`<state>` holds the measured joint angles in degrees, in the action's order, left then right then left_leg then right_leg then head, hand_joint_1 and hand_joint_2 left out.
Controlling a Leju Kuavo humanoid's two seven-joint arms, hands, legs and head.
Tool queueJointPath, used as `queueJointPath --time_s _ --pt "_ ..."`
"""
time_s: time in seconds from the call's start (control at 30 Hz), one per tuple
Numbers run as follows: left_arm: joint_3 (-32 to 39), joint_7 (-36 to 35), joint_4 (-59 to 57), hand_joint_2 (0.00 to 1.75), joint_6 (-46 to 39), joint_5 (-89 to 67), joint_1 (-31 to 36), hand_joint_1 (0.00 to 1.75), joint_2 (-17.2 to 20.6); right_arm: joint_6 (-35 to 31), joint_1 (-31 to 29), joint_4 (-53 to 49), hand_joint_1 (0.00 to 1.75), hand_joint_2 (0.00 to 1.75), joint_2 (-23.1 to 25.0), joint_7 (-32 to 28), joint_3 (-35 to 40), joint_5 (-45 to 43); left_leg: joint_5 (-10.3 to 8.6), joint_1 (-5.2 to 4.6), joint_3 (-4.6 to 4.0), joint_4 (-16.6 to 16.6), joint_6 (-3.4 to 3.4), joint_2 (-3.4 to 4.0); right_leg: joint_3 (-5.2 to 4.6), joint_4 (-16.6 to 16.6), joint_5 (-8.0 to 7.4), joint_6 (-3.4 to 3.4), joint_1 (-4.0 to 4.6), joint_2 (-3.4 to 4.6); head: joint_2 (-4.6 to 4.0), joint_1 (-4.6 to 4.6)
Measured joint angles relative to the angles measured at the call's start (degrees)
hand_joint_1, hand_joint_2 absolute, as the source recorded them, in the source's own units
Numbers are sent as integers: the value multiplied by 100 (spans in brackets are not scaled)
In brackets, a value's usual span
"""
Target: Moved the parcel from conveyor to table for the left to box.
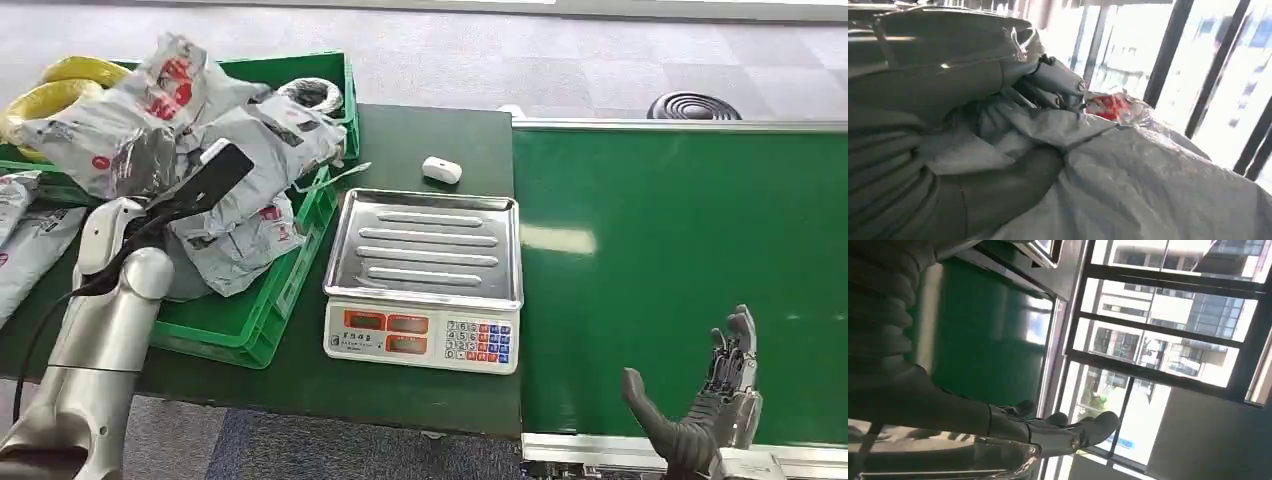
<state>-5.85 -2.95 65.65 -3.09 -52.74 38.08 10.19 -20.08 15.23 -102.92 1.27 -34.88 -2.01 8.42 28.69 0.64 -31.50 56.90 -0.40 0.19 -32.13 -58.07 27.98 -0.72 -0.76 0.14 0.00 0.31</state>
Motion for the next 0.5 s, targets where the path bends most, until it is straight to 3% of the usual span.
queueJointPath --time_s 0.13,0.33,0.37,0.4,0.43,0.5 --pt "221 131 -889 175 712 177 -230 175 240 116 -92 4 0 175 50 79 -7 114 0 0 -2 -1 -1 14 -3 -2 1 1 0 7 0 0" --pt "495 413 -1383 175 721 450 -635 169 577 179 -157 52 0 175 101 94 -35 153 6 0 10 -3 -6 20 2 -2 2 2 0 22 0 0" --pt "559 470 -1330 175 573 544 -728 145 612 192 -151 52 0 175 107 92 -52 153 8 0 14 -3 -8 24 2 -2 2 2 0 29 0 0" --pt "651 545 -1203 175 383 665 -847 145 632 209 -141 52 0 175 122 87 -76 153 8 0 17 -3 -9 28 1 -2 2 3 0 33 0 0" --pt "732 597 -1074 175 219 765 -969 7 631 225 -121 50 0 175 146 83 -98 153 8 1 20 -3 -9 31 1 -3 1 4 1 35 0 -4" --pt "918 776 -665 175 -295 1093 -1253 0 594 258 -70 48 0 175 175 74 -138 168 7 5 17 -3 -9 32 -4 -4 1 5 4 36 0 0"
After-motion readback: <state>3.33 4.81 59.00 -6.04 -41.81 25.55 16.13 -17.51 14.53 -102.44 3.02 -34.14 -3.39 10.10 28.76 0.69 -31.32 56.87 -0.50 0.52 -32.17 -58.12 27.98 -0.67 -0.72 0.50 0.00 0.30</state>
